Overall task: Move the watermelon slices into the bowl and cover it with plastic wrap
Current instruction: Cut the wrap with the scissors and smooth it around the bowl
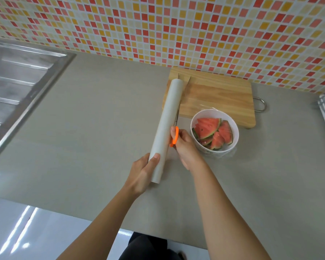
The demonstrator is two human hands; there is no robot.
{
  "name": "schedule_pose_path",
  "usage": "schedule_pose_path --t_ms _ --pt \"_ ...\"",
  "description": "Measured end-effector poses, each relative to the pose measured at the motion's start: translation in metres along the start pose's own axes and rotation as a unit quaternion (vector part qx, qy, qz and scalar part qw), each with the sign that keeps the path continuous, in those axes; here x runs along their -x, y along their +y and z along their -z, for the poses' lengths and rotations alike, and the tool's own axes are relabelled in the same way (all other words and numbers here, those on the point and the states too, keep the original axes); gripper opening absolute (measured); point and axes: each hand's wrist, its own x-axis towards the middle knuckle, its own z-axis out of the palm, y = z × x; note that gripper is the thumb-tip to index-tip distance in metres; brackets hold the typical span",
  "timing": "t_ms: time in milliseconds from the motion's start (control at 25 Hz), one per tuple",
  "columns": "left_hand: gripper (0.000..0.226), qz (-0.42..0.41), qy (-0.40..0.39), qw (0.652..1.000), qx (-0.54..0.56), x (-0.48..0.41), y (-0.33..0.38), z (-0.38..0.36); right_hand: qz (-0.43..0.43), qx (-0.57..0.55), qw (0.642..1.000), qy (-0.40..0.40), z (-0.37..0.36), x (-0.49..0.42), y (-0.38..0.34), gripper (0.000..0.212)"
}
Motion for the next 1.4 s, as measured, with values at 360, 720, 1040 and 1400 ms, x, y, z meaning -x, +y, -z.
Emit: schedule_pose_path --t_ms 360,720,1040,1400 --pt "0.051 -0.005 -0.018 0.999 0.036 -0.001 0.000 0.013 0.016 -0.061 0.998 -0.026 -0.001 -0.016 -0.013 0.031" --pt "0.039 -0.005 -0.027 0.999 0.034 0.004 -0.012 0.030 -0.002 -0.088 0.996 -0.025 -0.007 -0.029 -0.034 0.026" --pt "0.040 -0.010 -0.027 0.998 0.050 0.003 -0.013 0.038 -0.015 -0.080 0.997 -0.004 -0.023 -0.013 -0.037 0.028" --pt "0.049 0.003 -0.036 0.998 0.047 -0.007 -0.007 0.035 -0.058 -0.076 0.995 -0.007 -0.018 0.027 0.018 0.054"
